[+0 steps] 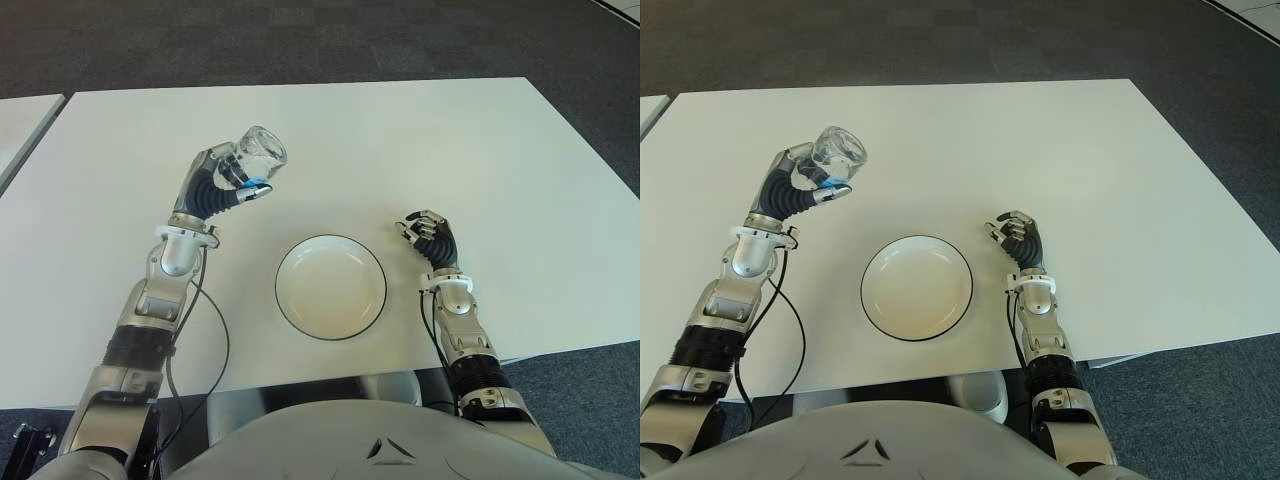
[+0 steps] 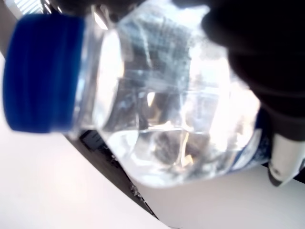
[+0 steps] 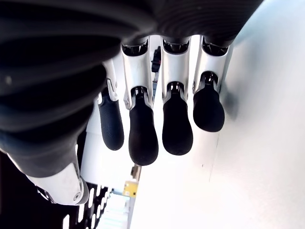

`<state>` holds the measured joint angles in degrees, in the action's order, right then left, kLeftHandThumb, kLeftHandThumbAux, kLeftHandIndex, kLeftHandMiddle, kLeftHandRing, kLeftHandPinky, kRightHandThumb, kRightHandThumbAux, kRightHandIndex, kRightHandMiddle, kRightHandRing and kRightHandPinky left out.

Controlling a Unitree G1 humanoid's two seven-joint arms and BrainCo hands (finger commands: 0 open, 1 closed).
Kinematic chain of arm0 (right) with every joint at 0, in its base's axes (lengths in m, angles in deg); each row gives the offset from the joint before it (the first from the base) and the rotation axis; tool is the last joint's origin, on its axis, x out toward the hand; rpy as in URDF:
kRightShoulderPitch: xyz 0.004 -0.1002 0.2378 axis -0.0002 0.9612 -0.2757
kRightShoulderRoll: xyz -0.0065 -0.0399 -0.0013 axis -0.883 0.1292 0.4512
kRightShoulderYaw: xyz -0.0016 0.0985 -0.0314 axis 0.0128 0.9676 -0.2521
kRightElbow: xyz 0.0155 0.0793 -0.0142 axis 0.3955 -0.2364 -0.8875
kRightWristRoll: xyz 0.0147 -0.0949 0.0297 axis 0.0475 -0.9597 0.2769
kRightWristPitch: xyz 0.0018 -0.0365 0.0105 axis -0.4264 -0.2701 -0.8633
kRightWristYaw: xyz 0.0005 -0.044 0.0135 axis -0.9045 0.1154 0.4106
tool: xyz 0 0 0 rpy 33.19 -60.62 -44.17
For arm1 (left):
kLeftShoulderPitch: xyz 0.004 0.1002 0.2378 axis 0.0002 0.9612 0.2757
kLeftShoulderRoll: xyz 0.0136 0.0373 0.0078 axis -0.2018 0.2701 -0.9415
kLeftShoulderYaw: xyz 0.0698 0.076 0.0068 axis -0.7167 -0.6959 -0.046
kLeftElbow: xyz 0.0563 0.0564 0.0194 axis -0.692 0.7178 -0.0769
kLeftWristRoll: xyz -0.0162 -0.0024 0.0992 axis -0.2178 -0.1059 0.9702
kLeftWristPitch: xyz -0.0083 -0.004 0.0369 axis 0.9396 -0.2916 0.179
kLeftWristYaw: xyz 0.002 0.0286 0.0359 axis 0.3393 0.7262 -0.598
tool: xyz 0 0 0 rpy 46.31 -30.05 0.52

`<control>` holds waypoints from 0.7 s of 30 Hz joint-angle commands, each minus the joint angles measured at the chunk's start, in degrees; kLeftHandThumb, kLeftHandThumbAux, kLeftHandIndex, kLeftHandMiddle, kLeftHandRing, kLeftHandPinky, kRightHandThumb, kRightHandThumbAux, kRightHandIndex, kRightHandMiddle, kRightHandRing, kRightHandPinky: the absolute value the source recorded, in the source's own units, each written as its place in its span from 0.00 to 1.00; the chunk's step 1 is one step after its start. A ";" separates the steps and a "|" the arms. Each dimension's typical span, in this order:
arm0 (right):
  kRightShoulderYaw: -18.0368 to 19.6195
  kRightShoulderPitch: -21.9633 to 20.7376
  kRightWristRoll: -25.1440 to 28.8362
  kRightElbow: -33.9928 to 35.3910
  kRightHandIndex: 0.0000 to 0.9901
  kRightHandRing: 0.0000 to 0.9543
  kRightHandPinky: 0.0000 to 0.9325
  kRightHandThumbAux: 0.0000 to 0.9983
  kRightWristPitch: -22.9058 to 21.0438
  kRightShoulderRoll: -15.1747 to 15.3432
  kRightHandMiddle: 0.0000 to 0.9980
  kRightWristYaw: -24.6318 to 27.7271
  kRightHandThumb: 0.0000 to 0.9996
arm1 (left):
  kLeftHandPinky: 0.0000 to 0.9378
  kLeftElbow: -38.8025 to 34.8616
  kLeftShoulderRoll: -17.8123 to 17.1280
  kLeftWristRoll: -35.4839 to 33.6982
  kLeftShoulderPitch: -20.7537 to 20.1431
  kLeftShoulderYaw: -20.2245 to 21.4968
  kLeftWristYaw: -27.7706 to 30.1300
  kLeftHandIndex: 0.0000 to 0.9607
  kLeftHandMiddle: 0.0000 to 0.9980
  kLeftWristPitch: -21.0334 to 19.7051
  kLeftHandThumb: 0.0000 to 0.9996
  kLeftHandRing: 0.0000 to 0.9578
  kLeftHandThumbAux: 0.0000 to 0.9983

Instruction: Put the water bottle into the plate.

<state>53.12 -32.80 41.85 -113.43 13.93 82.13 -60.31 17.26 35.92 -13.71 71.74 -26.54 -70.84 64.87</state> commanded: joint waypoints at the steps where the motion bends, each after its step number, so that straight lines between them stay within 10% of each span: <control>1: -0.04 1.29 0.41 -1.39 0.44 0.72 0.74 0.73 -2.09 -0.37 0.70 0.53 0.71 | 0.88 -4.17 1.15 1.56 1.44 -0.20 0.82 0.41 0.53 -1.12 0.85 0.91 0.67; 21: -0.31 0.89 0.31 -1.99 0.44 0.73 0.75 0.73 -1.85 -0.39 0.70 0.63 0.71 | 0.87 -14.67 2.35 19.44 4.68 -9.13 1.32 0.42 0.53 0.84 0.85 0.91 0.67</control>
<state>52.93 -32.93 41.84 -113.54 13.93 82.15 -60.21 3.29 38.38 2.12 75.82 -33.40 -70.38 65.57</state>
